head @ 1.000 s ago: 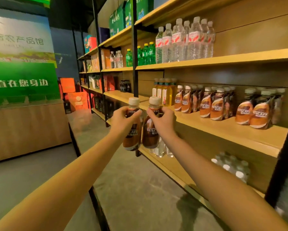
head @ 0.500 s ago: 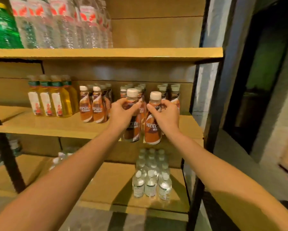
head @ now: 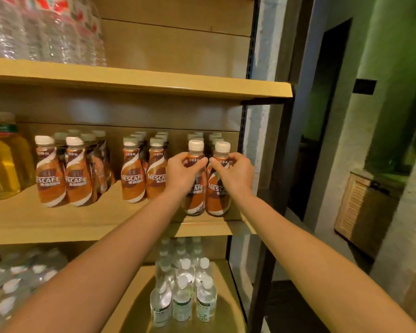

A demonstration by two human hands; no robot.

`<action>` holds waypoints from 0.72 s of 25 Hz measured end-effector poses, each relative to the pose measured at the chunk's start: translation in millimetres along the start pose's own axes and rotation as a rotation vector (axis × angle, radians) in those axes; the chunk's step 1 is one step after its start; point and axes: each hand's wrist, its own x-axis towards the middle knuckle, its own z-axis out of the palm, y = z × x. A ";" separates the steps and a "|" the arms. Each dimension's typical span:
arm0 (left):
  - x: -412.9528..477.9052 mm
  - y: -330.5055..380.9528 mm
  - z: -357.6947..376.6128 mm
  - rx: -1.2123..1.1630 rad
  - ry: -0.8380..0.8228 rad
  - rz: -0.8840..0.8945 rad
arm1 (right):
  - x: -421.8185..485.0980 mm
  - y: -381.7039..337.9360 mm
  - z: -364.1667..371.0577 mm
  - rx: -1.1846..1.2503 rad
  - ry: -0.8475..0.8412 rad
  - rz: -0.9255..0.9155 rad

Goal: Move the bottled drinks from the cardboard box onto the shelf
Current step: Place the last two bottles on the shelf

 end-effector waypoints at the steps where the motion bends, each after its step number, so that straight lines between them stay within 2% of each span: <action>1: 4.6 -4.1 3.5 -0.005 0.000 0.002 | 4.4 5.5 2.6 -0.002 -0.004 0.004; 6: 18.8 -17.5 19.0 -0.004 0.036 -0.024 | 22.4 23.5 9.8 0.027 -0.039 -0.009; 9: 23.2 -24.4 24.6 0.045 0.081 0.025 | 22.6 25.0 10.8 0.065 -0.043 -0.041; 12: 15.9 -30.6 24.2 0.035 0.069 0.038 | 14.3 32.9 4.0 0.138 -0.160 -0.001; 15: 4.6 -48.1 20.0 0.065 -0.026 -0.125 | 1.3 60.4 -0.8 0.068 -0.376 0.070; 18: -1.1 -53.4 10.6 -0.023 -0.201 -0.323 | -1.8 83.2 2.5 -0.013 -0.466 0.112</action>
